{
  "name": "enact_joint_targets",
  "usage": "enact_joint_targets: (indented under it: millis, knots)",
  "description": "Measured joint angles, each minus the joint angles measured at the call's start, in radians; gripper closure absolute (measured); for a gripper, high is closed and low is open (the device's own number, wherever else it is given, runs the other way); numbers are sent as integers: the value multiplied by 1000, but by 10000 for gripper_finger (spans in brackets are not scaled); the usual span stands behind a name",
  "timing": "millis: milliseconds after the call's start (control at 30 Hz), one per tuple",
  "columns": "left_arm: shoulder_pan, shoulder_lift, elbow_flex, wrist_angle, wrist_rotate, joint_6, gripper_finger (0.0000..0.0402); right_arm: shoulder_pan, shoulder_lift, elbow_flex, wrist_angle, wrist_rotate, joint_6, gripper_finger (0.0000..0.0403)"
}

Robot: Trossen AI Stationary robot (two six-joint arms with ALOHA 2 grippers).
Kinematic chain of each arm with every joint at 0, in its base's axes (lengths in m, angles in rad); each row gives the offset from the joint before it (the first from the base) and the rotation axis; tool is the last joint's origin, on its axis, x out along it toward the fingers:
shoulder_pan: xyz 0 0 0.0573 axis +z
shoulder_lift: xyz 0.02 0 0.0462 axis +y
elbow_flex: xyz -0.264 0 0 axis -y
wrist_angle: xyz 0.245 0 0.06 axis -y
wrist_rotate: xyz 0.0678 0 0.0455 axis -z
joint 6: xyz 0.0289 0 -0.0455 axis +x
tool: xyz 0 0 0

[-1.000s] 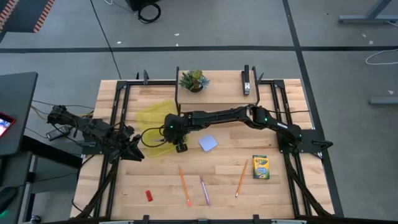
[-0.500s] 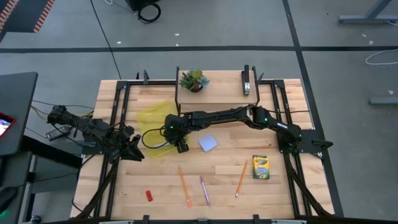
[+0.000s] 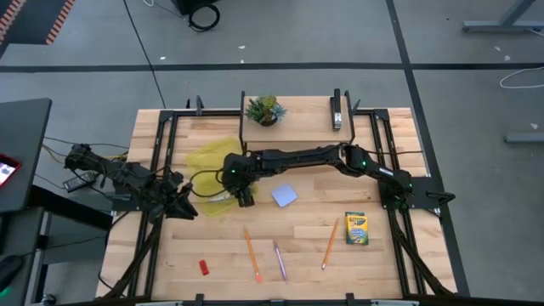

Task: Pack school essentials
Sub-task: Put the yellow crayon box into the yellow supply box

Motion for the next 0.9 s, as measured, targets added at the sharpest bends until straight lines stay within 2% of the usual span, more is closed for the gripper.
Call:
enact_joint_targets:
  millis: [200,367,900]
  knots:
    - [0,0,0,-30,-8,1,304,8,-2,119,-145,68,19,199]
    - [0,0,0,-59,-52,24,298,7,-4,203,-256,104,123,199]
    - [0,1,1,-124,-332,184,241,23,-36,202,-497,101,446,163]
